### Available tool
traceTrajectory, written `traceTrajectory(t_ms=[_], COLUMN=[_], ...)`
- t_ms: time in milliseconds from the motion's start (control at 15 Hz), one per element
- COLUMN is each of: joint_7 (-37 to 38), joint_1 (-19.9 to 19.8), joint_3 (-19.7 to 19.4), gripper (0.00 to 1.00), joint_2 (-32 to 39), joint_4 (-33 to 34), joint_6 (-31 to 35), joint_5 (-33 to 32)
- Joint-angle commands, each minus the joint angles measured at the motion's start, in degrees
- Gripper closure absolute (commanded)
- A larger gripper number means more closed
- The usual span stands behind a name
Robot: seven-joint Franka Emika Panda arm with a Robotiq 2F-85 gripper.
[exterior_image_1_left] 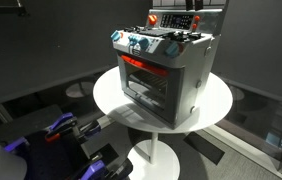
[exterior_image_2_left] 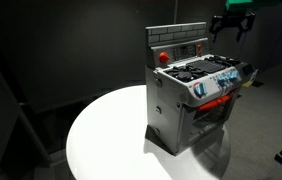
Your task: Press a button on the stove
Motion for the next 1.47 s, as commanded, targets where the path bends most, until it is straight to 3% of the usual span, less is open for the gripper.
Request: traceTrajectory(t_ms=[0, 1400], joint_7=[-1.0, -1.9], joint_1=[0.7, 1.8], joint_3=[-1.4, -2.8], gripper=[0.0, 0.0], joint_2=[1.6, 8.7], joint_4=[0.8, 5.6], joint_6=[2.9, 8.3], joint_5=[1.6, 5.0])
